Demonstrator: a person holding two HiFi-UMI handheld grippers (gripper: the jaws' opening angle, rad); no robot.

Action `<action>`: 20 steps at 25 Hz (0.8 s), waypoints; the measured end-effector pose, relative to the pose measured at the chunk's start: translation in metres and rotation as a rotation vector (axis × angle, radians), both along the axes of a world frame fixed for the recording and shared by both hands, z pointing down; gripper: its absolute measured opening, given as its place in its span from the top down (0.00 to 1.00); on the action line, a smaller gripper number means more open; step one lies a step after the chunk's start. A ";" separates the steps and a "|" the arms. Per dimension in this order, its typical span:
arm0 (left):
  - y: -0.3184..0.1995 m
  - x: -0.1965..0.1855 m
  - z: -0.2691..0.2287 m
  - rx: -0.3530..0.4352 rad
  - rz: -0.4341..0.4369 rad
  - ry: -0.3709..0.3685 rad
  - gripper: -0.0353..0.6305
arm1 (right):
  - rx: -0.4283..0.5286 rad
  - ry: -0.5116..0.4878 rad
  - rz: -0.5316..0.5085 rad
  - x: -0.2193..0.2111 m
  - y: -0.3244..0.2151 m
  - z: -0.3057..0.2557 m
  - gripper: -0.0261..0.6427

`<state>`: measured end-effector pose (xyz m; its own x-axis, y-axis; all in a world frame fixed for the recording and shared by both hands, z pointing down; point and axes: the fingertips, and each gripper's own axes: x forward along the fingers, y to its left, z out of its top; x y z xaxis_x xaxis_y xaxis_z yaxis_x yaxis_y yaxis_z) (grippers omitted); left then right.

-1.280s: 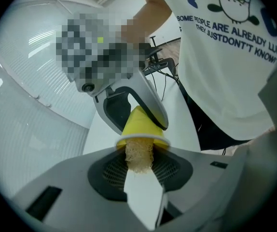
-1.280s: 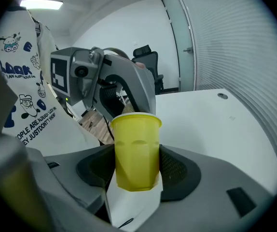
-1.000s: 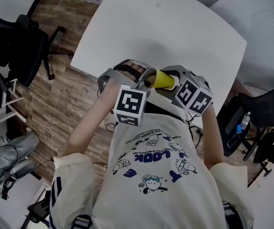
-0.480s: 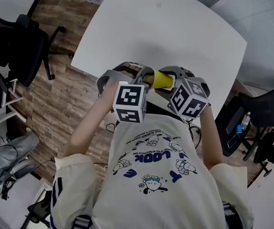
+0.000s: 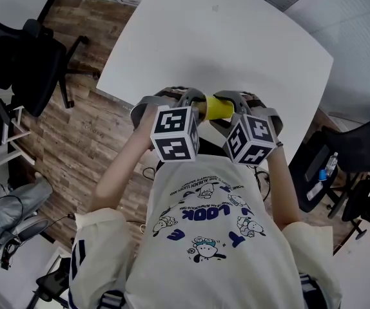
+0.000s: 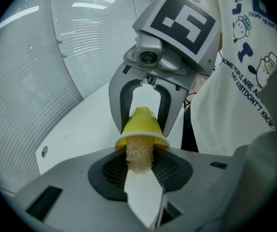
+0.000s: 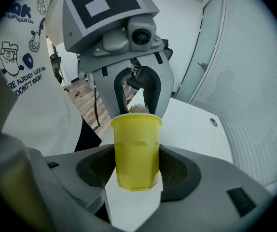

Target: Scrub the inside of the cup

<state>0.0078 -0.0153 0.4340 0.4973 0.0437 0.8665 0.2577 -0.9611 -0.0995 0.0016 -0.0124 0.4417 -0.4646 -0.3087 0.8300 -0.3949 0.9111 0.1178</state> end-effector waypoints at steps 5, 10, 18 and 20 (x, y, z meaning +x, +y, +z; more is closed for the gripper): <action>0.001 -0.003 0.003 -0.044 -0.044 -0.012 0.73 | 0.054 0.049 -0.042 -0.002 -0.002 0.002 0.58; 0.000 -0.006 0.004 -0.163 -0.141 -0.005 0.73 | 0.124 0.098 -0.077 -0.003 -0.005 0.001 0.58; 0.002 -0.010 0.003 -0.322 -0.240 0.005 0.73 | 0.205 0.143 -0.119 -0.006 -0.006 -0.001 0.58; 0.002 -0.010 0.003 -0.346 -0.254 0.003 0.73 | 0.216 0.147 -0.125 -0.007 -0.007 -0.001 0.58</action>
